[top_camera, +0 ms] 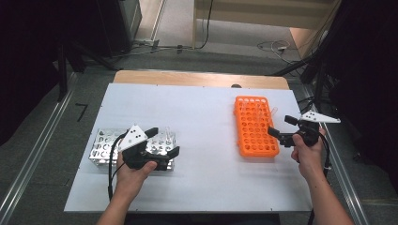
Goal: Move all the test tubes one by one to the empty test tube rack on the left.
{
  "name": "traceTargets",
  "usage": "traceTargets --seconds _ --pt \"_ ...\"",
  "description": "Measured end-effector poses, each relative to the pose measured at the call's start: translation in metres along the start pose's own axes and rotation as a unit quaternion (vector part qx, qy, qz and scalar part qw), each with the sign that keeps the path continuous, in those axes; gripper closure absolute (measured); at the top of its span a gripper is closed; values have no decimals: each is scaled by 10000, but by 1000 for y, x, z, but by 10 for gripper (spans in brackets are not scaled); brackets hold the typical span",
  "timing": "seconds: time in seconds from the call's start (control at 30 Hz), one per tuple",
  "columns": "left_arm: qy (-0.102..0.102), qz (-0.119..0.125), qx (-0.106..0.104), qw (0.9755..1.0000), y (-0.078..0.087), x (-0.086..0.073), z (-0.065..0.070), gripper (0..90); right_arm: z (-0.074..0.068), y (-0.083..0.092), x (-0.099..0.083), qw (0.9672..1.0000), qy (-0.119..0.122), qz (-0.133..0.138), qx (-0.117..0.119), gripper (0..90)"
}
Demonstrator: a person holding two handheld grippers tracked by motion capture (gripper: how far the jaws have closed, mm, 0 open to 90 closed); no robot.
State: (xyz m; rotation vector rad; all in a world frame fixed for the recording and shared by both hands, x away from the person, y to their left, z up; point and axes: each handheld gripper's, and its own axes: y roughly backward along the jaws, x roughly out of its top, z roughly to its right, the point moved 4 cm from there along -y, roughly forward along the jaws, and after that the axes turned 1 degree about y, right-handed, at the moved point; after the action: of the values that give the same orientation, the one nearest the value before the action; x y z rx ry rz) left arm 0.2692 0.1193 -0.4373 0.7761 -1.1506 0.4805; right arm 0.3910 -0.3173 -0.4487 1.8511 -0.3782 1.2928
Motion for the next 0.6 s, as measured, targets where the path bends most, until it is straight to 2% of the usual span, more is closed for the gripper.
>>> traceTargets --seconds 0.13,0.2,0.23,0.27,0.37,0.53,0.6 --pt "13 -8 -26 10000 0 -1 0 0 10 -6 3 9998 -67 42 -164 42" --pt "10 3 -18 10000 1 0 0 0 15 -10 4 9996 -151 55 -237 110" --pt "13 2 -19 10000 1 0 -1 0 18 -13 4 9993 -206 45 -314 194" --pt "13 6 -21 10000 1 0 0 0 18 -13 4 9993 -206 45 -314 194" --pt "20 0 -18 10000 1 0 -1 0 24 -19 3 9984 -298 -20 -480 288" --pt "49 -21 -9 10000 0 -1 -1 0 31 -30 1 9979 -468 -83 -446 420" --pt "60 -21 -13 10000 -1 -2 0 0 33 -32 0 9975 -478 -136 -503 439"
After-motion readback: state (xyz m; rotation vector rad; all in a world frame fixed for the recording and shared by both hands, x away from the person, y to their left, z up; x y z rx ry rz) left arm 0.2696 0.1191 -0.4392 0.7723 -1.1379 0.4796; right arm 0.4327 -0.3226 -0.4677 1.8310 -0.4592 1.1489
